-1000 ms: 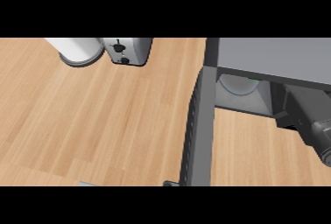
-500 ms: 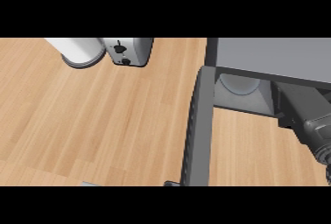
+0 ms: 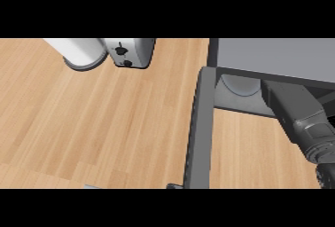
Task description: Pick up the milk, place it into the microwave and close the microwave
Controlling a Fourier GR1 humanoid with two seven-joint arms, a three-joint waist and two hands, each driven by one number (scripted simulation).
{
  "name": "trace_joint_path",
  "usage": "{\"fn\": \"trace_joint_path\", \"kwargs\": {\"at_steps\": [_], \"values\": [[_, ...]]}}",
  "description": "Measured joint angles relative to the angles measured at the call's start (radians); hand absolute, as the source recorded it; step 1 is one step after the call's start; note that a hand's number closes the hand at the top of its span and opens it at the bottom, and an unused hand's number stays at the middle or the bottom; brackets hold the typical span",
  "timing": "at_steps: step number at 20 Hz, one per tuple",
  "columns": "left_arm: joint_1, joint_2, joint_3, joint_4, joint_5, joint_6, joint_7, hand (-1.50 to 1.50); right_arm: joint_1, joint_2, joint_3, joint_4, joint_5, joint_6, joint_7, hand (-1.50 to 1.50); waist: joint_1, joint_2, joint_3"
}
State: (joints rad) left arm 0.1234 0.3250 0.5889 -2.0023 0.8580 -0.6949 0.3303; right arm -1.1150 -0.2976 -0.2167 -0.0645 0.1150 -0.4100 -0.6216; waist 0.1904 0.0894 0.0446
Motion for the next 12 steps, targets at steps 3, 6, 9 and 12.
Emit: {"fn": "trace_joint_path", "kwargs": {"at_steps": [3,6,9,12], "values": [[0.001,-0.006,-0.008,0.008,-0.010,-0.008,-0.001,-1.50,-0.007,0.021,-0.005,-0.009,-0.009,-0.018,-0.010,-1.50,-0.004,-0.001,0.000],[0.005,-0.018,-0.022,0.013,-0.020,-0.014,0.001,-1.50,-0.014,0.032,-0.016,-0.016,-0.021,-0.044,-0.020,-1.50,-0.012,0.000,0.000],[0.005,-0.030,-0.036,0.022,-0.038,-0.024,-0.001,-1.50,-0.021,0.047,-0.025,-0.018,-0.030,-0.080,-0.028,-1.50,-0.023,0.001,-0.004],[0.017,-0.047,-0.044,0.029,-0.057,-0.035,-0.005,-1.50,-0.027,0.055,-0.028,-0.013,-0.034,-0.099,-0.025,-1.50,-0.033,-0.001,-0.007]]}}
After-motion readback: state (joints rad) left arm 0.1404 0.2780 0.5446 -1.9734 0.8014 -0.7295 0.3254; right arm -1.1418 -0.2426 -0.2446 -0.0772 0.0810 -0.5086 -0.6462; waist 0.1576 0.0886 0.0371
